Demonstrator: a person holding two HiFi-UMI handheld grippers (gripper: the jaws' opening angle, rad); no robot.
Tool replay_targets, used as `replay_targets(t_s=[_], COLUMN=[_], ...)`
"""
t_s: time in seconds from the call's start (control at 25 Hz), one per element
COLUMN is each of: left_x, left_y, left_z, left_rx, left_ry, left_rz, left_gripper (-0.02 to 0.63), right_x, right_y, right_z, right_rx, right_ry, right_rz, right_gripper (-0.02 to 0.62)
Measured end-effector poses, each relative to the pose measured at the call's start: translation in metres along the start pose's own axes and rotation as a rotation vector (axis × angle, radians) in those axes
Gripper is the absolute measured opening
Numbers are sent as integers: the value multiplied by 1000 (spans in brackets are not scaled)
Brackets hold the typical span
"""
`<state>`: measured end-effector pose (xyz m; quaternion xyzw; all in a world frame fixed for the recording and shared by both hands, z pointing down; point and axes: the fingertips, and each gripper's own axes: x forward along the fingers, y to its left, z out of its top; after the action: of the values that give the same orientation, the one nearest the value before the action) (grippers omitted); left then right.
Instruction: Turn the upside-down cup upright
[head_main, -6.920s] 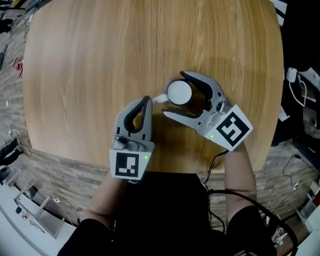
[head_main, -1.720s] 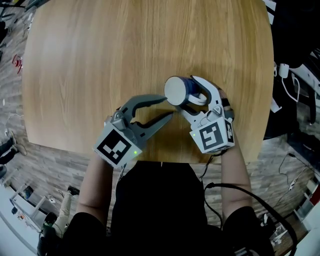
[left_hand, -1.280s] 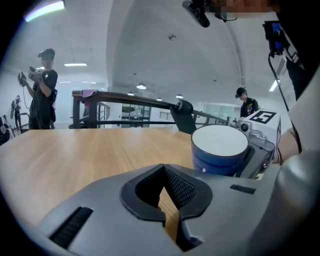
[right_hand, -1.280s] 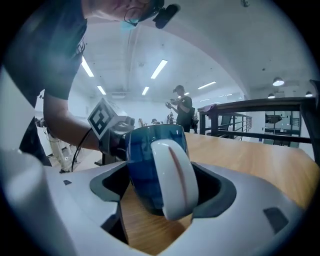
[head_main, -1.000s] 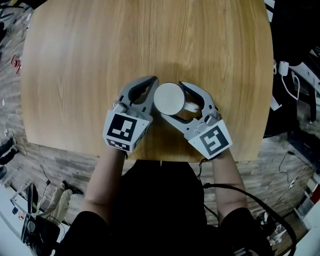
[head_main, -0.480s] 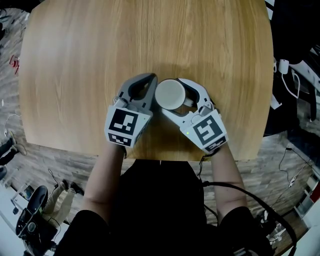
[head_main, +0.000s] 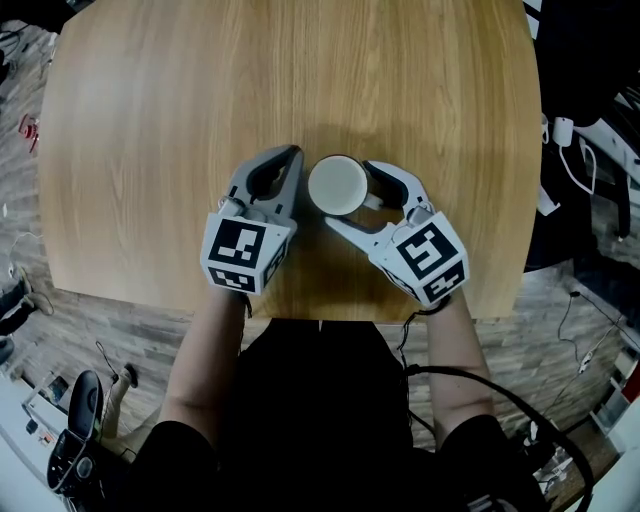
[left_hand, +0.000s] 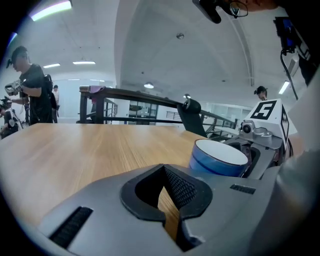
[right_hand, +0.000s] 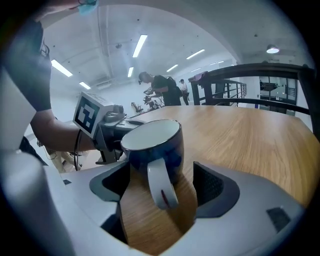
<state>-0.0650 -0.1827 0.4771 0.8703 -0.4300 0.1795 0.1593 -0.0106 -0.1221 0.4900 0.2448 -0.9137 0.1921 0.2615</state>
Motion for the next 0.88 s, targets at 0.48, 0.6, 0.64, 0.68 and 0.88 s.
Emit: replay_targets(t_s=[0.48,0.6,0.64,0.68,0.88], left_x=[-105,-137,-145,-151,-174], left_y=[-54,-67,-73,-78,-111], left_z=[65,83,85,86,117], left_rx=[-29,-20,-32,-46,-49], left_ry=[-190,-236,-237,-232,-293], left_rz=[51,50,49,51,50], left_gripper=[6,6,6,6,6], right_x=[-123,-141,-147,-152,-175], right_y=[29,46,51,57,83], right_z=[56,84,89,94,114], right_rx=[16,22,21,18,2], right_ry=[-239,-330,-352,-374,-473], right_rz=[-278,-368,-399,-430,-530], right_gripper=[49,18,14,14,14])
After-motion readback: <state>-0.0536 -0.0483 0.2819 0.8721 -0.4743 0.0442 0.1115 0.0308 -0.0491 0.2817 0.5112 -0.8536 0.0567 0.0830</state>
